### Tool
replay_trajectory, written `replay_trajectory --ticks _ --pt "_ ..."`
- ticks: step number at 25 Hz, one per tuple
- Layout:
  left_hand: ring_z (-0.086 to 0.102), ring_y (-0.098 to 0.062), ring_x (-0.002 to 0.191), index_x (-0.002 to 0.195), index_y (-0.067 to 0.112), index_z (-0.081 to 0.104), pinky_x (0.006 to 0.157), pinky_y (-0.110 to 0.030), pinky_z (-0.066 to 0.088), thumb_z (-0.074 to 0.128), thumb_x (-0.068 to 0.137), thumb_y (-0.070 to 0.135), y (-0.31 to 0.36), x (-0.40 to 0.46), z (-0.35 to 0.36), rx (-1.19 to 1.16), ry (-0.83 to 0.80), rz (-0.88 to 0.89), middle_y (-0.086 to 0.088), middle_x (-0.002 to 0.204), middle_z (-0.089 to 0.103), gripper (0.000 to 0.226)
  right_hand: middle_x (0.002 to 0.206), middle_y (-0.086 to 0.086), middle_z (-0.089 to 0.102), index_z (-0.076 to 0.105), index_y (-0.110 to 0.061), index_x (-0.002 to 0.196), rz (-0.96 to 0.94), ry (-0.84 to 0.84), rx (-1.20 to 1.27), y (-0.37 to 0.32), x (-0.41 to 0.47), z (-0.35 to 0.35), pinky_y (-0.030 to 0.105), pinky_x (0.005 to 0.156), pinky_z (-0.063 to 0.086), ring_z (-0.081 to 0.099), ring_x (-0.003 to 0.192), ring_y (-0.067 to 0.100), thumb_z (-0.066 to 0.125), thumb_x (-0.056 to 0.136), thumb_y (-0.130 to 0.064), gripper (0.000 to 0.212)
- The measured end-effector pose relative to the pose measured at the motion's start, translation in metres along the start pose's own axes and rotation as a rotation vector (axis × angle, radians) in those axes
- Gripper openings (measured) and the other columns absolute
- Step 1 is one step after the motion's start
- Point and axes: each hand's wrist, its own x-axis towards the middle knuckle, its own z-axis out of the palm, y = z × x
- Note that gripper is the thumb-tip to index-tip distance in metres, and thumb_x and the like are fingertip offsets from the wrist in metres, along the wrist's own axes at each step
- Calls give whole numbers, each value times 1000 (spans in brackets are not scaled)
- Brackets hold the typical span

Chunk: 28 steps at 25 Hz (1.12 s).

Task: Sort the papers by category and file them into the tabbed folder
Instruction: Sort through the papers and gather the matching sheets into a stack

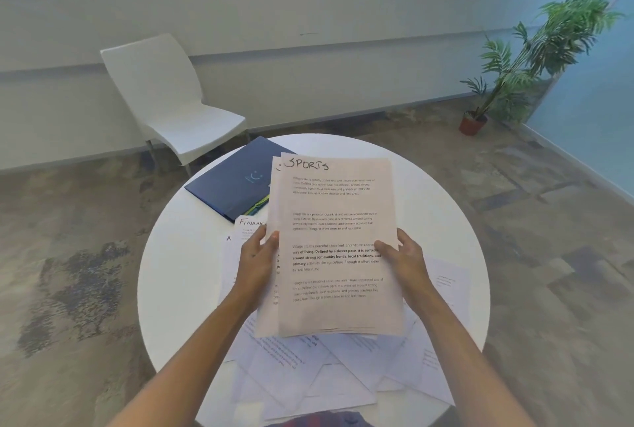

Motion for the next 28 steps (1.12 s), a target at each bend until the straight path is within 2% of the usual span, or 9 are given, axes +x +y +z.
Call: replay_trajectory --ticks 3,8,11,13,15,20,25,28 --pt "75 -20 81 118 31 62 69 -40 61 50 101 31 -4 1 0 25 24 -16 3 99 76 21 106 9 77 67 -10 116 6 -1 7 -1 -3 -3 39 78 62 74 93 28 62 93 -2 25" --pt "75 -24 84 112 27 66 77 -46 60 47 101 36 -6 1 -4 18 24 -31 -2 101 76 23 105 10 77 67 -9 117 9 6 7 2 -4 -3 47 84 60 74 94 32 65 91 -3 27" --pt "73 -31 93 114 19 68 84 -49 58 55 97 37 -7 3 -8 -79 -92 -159 -6 105 76 28 104 10 77 67 -9 115 17 8 32 -1 -5 -2 43 79 61 75 91 32 67 90 -3 27" --pt "72 -31 100 118 13 66 90 -49 56 63 93 25 -10 2 -11 -67 -206 -216 -9 111 74 28 103 11 77 67 -8 114 25 -6 52 -3 -6 0 39 74 62 75 89 32 68 89 -3 25" --pt "71 -28 101 119 11 66 89 -46 56 64 91 14 -16 1 -11 -10 -275 -223 -8 113 73 28 104 13 77 68 -6 114 44 -41 44 -4 -6 2 38 73 61 74 90 33 67 89 -4 25" --pt "72 -29 98 116 10 67 85 -45 58 60 93 6 -22 3 -3 14 -254 -211 -10 110 74 24 106 8 77 70 -11 115 115 -136 -32 -3 -11 6 40 82 60 75 95 27 72 87 -16 29" --pt "73 -23 93 112 18 69 75 -36 59 67 90 17 -17 3 4 87 -241 -113 -2 105 76 23 102 6 78 72 -11 109 16 -32 -94 -2 -11 14 39 76 62 76 87 23 76 85 -16 25" --pt "74 -25 92 112 17 70 77 -40 59 67 90 21 -13 2 7 78 -243 -84 -3 103 76 23 96 4 78 74 -12 101 -55 47 -115 -1 -13 17 38 71 63 75 84 23 80 81 -16 22"
